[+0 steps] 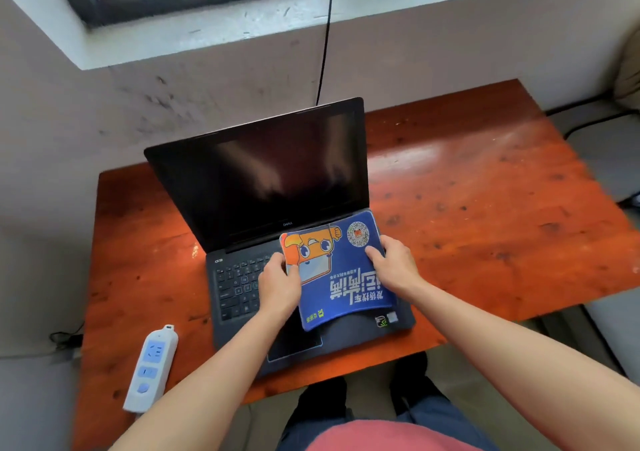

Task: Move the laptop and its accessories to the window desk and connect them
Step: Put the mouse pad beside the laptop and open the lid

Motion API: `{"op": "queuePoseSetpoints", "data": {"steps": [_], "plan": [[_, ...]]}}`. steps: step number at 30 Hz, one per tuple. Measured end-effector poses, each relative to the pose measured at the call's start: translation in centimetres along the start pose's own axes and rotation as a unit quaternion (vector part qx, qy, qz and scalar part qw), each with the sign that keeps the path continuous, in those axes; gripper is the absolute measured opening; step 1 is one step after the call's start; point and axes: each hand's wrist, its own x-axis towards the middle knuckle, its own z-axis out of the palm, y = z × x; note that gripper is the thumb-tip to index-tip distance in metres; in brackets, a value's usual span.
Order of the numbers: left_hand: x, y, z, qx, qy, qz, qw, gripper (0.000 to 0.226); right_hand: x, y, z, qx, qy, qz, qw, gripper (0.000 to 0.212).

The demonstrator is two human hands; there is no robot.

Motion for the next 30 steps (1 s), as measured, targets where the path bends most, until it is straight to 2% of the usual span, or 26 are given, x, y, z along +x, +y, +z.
{"op": "queuePoseSetpoints", "data": {"steps": [4,7,9,12,17,20,22,24,27,30], "plan": [[-1.0,5.4,4.3,-0.016,-0.034,0.058,0.998,0.017,2.1,2.8,-7.1,-0.021,0.062,-0.012,0.998,0.010],[-2.3,8.8,8.8,-0.023,-0.064,0.072,0.995,0.014,3.5,6.1,-12.2,-0.050,0.077,-0.008,0.996,0.009],[-3.1,10.5,12.2,-0.025,-0.078,0.068,0.994,0.011,4.5,8.3,-14.9,-0.075,0.072,0.006,0.995,0.010],[-3.6,11.9,16.7,0.000,-0.091,0.057,0.994,0.011,5.4,10.9,-17.1,-0.132,0.041,0.036,0.990,0.025],[-5.0,12.5,21.7,0.022,-0.098,0.000,0.995,0.035,6.0,15.2,-19.4,-0.165,-0.005,0.064,0.984,0.029],[-5.5,11.4,21.6,0.150,-0.075,0.059,0.984,0.046,6.1,16.8,-19.9,-0.238,0.032,0.024,0.970,0.052],[-5.9,10.6,20.9,0.181,-0.044,0.095,0.978,0.039,6.2,16.9,-19.7,-0.264,0.050,-0.028,0.963,0.066],[-6.1,9.6,19.5,0.184,0.001,0.106,0.977,0.032,6.4,15.9,-18.8,-0.264,0.046,-0.081,0.960,0.066],[-6.3,7.0,15.9,0.174,0.089,0.055,0.979,0.027,6.5,12.8,-16.6,-0.247,-0.010,-0.140,0.959,0.055],[-6.8,3.7,11.2,0.188,0.141,-0.039,0.971,0.029,5.8,9.7,-13.1,-0.205,-0.095,-0.160,0.961,0.044]]}}
